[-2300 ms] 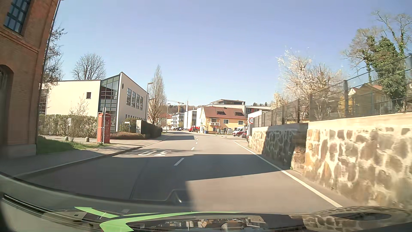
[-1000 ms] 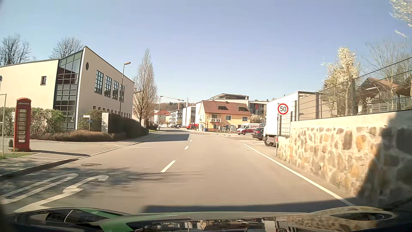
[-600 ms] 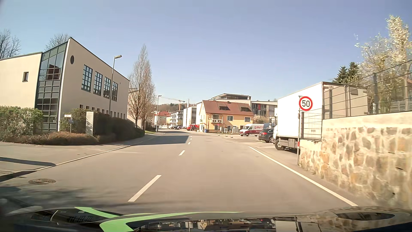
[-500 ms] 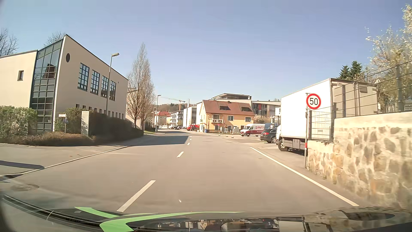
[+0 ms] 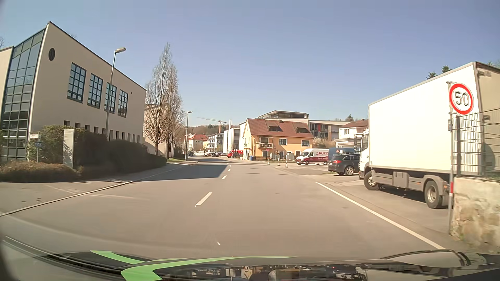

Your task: Follow the waypoints while adhering to traffic rules and regulations

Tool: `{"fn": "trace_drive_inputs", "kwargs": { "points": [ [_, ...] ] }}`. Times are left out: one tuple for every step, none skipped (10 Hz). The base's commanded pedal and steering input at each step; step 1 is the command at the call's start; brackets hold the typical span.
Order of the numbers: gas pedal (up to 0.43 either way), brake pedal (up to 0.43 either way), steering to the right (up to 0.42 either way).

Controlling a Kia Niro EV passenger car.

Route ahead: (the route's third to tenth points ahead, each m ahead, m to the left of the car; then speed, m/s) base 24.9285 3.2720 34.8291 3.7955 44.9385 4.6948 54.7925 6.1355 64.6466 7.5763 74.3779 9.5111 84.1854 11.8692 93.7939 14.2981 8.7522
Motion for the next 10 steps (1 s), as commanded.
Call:
{"fn": "trace_drive_inputs", "kwargs": {
  "points": [
    [0.157,0.0,-0.005],
    [0.177,0.0,-0.006],
    [0.177,0.0,-0.007],
    [0.177,0.0,-0.007],
    [0.177,0.0,-0.007],
    [0.189,0.0,-0.007],
    [0.197,0.0,-0.008],
    [0.22,0.0,-0.009],
    [0.228,0.0,-0.01],
    [0.24,0.0,-0.011]
  ]
}}
